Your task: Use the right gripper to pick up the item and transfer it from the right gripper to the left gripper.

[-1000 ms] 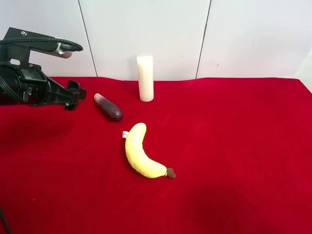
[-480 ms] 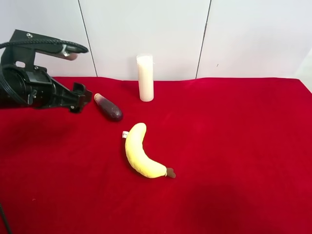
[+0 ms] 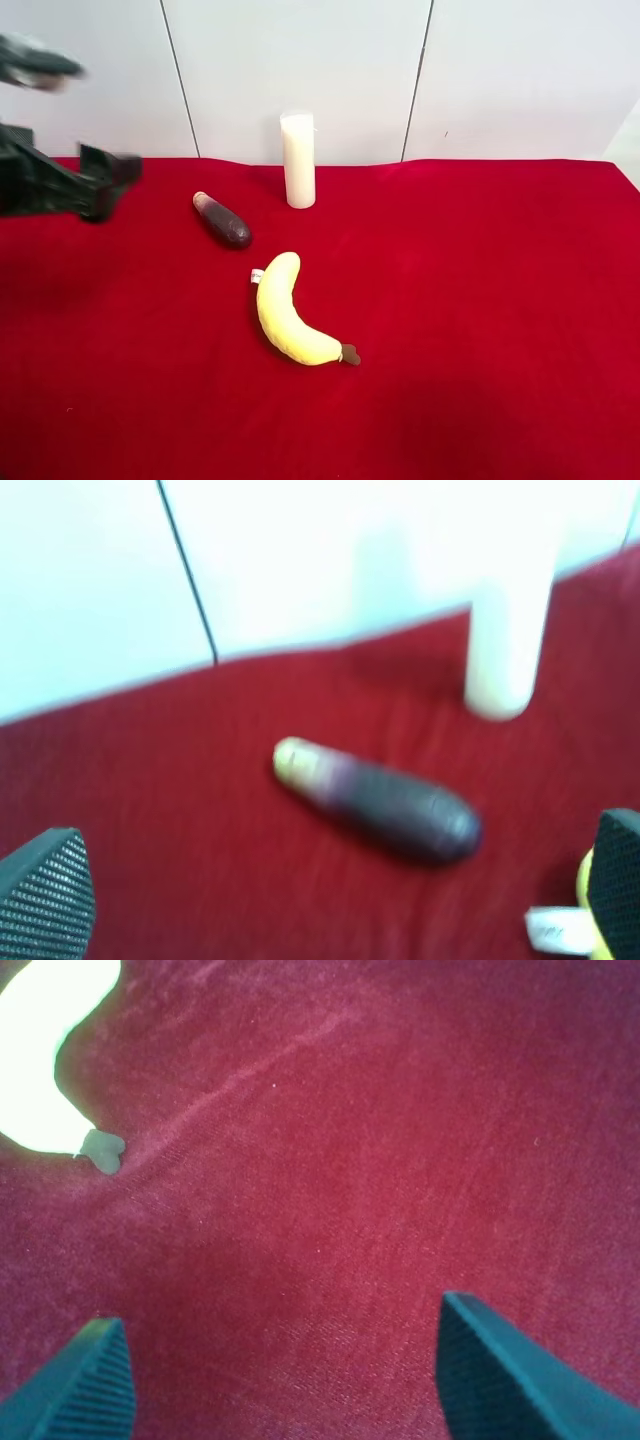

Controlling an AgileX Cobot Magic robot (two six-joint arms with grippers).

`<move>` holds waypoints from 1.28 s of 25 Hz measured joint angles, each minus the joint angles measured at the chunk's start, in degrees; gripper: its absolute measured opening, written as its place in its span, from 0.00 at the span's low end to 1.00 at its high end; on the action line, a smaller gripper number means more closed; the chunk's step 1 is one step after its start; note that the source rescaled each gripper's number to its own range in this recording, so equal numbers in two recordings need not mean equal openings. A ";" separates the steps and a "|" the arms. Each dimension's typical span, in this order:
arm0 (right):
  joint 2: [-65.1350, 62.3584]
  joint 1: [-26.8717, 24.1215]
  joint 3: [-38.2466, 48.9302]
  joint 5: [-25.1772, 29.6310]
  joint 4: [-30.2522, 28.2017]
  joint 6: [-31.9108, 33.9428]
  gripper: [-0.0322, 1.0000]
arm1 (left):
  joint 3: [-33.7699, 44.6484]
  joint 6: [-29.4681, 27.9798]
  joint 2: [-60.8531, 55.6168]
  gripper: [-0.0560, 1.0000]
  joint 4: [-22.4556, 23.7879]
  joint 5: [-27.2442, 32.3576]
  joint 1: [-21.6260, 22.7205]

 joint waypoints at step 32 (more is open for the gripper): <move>0.00 0.00 0.00 0.00 0.00 0.00 0.35 | 1.15 4.62 -11.96 1.00 -0.05 1.83 -7.59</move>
